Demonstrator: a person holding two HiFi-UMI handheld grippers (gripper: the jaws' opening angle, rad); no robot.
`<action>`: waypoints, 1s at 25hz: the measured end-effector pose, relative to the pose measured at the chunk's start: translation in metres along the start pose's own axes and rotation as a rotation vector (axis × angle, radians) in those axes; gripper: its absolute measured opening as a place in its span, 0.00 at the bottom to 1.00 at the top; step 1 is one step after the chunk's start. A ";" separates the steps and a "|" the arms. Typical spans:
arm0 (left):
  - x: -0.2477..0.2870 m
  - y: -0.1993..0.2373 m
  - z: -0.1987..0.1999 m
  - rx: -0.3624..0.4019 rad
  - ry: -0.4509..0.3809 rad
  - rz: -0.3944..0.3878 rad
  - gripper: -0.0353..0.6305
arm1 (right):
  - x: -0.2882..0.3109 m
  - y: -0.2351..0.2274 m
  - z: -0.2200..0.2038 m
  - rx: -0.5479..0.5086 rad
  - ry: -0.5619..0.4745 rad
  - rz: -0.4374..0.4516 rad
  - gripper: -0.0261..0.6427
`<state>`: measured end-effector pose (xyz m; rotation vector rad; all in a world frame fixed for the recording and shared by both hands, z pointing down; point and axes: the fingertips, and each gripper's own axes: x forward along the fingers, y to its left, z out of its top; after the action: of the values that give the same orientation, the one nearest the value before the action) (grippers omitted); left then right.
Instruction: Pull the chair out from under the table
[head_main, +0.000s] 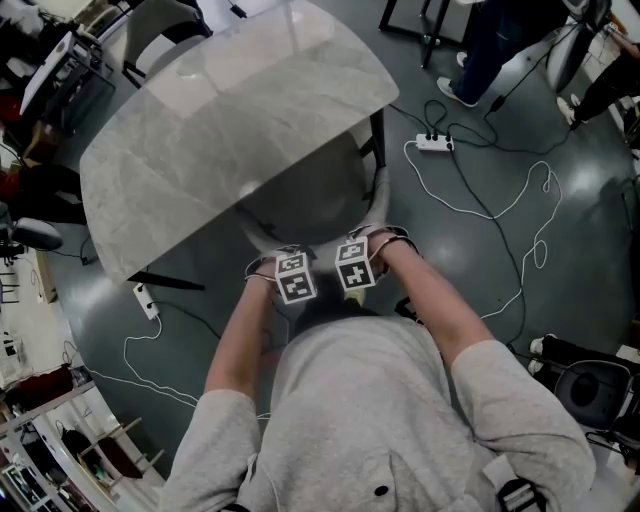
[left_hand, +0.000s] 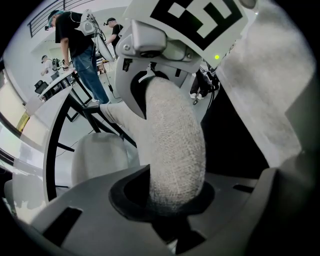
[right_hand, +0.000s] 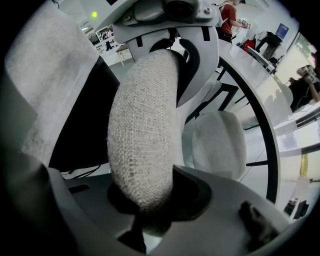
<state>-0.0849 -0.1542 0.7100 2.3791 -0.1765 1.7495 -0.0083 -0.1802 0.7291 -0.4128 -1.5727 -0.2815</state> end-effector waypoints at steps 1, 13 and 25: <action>0.000 -0.002 0.000 0.002 -0.001 0.002 0.20 | 0.000 0.003 0.001 0.003 -0.001 0.001 0.19; 0.003 -0.025 0.010 -0.004 0.000 0.006 0.20 | 0.000 0.027 -0.005 0.001 0.005 0.004 0.19; 0.006 -0.045 0.012 -0.007 -0.005 0.009 0.20 | 0.001 0.047 -0.003 0.000 0.013 0.008 0.19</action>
<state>-0.0624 -0.1133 0.7086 2.3818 -0.1949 1.7435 0.0150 -0.1391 0.7273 -0.4164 -1.5584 -0.2770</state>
